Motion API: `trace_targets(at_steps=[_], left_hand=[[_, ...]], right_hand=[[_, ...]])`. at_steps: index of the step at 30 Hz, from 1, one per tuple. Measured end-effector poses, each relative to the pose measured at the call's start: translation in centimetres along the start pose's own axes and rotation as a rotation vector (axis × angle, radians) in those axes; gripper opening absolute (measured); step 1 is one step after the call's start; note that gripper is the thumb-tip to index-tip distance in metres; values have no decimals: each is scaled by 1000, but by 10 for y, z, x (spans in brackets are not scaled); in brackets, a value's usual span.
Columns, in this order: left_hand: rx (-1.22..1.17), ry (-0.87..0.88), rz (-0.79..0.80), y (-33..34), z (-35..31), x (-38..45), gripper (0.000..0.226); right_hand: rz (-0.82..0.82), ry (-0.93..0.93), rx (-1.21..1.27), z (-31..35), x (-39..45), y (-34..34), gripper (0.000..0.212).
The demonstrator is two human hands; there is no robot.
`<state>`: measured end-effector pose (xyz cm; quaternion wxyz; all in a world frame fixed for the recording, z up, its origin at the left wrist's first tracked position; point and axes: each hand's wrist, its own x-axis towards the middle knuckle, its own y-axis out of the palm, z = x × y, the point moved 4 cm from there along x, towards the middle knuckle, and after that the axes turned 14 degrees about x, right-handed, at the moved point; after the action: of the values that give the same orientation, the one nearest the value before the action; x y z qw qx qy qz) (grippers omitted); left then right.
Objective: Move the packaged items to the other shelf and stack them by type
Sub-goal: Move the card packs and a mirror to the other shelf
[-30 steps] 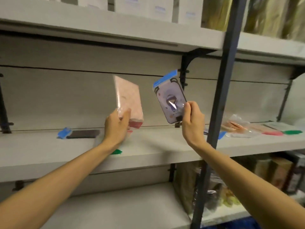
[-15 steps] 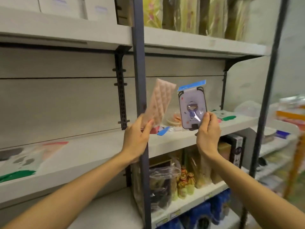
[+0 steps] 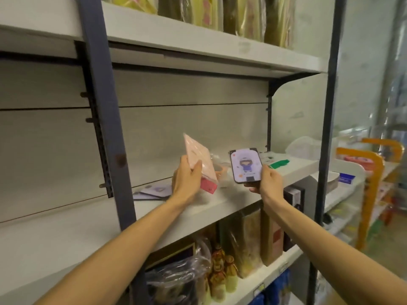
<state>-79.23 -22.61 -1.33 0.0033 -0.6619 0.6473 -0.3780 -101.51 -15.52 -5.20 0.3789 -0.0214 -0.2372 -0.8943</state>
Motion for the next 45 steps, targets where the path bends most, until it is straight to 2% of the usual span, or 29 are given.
trace_targets(at_steps=[4, 11, 18, 21, 26, 28, 31, 35, 37, 39, 41, 45], left_hand=[[8, -74, 23, 25, -8, 75, 34], [-200, -196, 167, 107, -9, 142, 6], [-241, -263, 290, 197, -21, 174, 47], [-197, -281, 295, 236, -29, 187, 28], [30, -327, 235, 286, -25, 210, 21], [136, -324, 260, 299, -21, 212, 12], [381, -294, 348, 311, -18, 212, 38], [575, -275, 395, 311, -29, 225, 44], [671, -214, 350, 300, -37, 230, 56], [671, -168, 257, 282, -40, 233, 57], [619, -167, 156, 258, -36, 234, 52], [650, -172, -99, 190, -21, 217, 36]], right_hand=[[28, 102, -37, 5, 65, 8, 32], [36, -8, -137, 1, 150, -10, 33], [61, -22, -173, -21, 237, -41, 36], [127, -54, -240, -30, 278, -48, 40], [312, -170, -349, -33, 338, -52, 36], [370, -161, -326, -39, 356, -55, 36], [400, -108, -239, -51, 373, -58, 34], [447, -88, -205, -58, 385, -45, 35], [480, -109, -197, -54, 384, -32, 35], [503, -103, -156, -53, 379, -18, 30], [542, -72, -88, -54, 368, -1, 23], [643, -24, -11, -55, 332, 45, 22]])
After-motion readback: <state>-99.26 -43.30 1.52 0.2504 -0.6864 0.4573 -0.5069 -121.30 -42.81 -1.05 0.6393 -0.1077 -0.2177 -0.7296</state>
